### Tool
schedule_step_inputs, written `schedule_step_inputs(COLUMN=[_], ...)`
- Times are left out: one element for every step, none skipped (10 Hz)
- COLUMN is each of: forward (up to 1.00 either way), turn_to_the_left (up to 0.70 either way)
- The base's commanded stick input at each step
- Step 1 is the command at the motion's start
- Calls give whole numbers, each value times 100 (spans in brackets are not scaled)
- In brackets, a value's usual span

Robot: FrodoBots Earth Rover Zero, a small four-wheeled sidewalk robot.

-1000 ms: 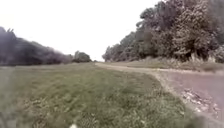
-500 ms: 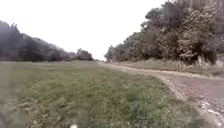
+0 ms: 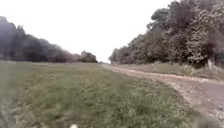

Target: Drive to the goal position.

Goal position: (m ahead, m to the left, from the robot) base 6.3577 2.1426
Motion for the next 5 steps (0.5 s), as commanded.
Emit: schedule_step_inputs(forward=[70,70,70,70,70], turn_to_the_left=[0,0,0,0,0])
